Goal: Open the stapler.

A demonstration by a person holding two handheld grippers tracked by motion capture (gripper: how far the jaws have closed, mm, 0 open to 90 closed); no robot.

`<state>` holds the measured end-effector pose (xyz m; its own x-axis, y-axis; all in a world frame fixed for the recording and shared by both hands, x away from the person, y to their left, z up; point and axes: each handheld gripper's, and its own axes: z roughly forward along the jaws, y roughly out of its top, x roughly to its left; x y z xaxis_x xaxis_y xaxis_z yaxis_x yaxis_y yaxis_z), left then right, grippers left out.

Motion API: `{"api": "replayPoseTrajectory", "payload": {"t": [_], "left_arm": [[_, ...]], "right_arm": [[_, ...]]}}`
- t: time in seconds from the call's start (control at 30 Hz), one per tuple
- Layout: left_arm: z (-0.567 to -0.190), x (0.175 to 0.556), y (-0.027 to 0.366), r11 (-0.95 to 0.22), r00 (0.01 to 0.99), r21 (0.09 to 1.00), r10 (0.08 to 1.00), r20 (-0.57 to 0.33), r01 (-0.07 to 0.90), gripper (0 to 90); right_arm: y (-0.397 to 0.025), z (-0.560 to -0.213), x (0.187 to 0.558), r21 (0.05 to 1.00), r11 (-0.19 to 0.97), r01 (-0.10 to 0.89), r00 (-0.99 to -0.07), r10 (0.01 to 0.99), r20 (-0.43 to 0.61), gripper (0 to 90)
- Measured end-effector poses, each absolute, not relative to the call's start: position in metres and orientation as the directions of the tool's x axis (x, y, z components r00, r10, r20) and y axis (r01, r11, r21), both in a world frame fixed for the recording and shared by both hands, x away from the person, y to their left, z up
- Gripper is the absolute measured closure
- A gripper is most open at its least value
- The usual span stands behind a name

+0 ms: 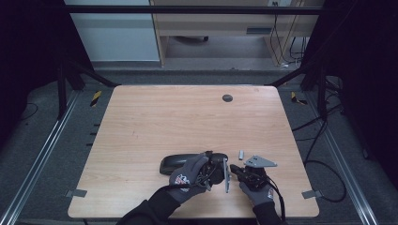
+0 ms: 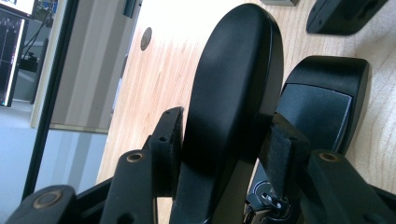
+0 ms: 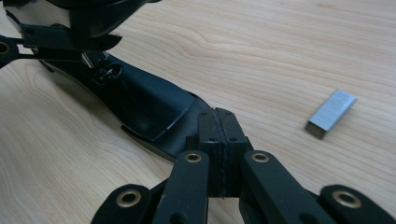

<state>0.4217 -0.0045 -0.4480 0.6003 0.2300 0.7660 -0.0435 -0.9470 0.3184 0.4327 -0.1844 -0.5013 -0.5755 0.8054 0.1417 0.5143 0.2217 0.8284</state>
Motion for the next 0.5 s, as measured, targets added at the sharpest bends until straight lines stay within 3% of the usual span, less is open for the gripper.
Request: {"api": "replayPoseTrajectory", "payload": {"t": [0.5], "left_arm": [[-0.448,0.422,-0.004,-0.941,0.603,0.335,0.244,0.759,-0.04,52.6]], "right_arm": [[-0.161,-0.506,0.437,0.821,0.234,0.52,-0.61,0.775,0.165,90.0]]}}
